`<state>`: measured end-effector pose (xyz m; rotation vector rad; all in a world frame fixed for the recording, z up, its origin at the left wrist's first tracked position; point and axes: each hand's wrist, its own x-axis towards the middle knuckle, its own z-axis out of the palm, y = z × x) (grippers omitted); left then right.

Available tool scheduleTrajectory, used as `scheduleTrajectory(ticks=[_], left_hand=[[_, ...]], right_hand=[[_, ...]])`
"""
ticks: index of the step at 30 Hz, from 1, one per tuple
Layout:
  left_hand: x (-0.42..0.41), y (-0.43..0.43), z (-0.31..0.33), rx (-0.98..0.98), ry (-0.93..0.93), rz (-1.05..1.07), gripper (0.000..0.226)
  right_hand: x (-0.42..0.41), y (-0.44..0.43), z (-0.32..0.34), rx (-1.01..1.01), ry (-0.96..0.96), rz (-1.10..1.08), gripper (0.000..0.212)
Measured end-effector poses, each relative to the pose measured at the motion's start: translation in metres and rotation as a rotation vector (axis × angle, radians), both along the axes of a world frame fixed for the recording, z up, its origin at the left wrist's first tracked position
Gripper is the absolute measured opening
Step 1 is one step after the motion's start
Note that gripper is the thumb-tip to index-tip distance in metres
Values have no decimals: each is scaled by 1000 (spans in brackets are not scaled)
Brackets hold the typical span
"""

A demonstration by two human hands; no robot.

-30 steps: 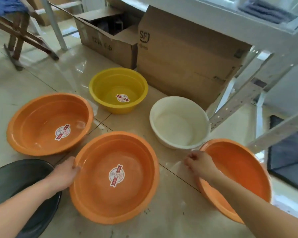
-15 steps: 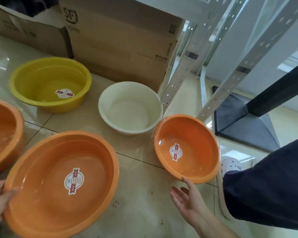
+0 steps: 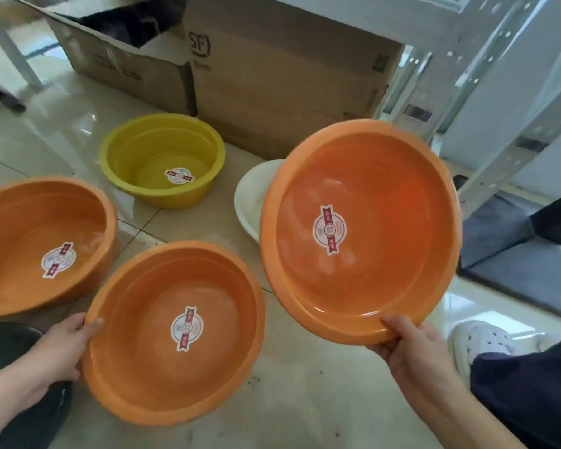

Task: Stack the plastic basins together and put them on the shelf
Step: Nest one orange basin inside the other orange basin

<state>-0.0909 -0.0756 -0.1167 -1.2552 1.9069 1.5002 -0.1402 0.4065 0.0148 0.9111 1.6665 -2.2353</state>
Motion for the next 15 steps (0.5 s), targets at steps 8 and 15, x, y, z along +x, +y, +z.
scheduleTrajectory(ticks=[8, 15], left_hand=[[10, 23, 70, 81, 65, 135, 51], [16, 14, 59, 215, 61, 493, 80]], right_hand=[[-8, -116, 1, 115, -140, 758, 20], [-15, -145, -30, 425, -181, 897, 22]])
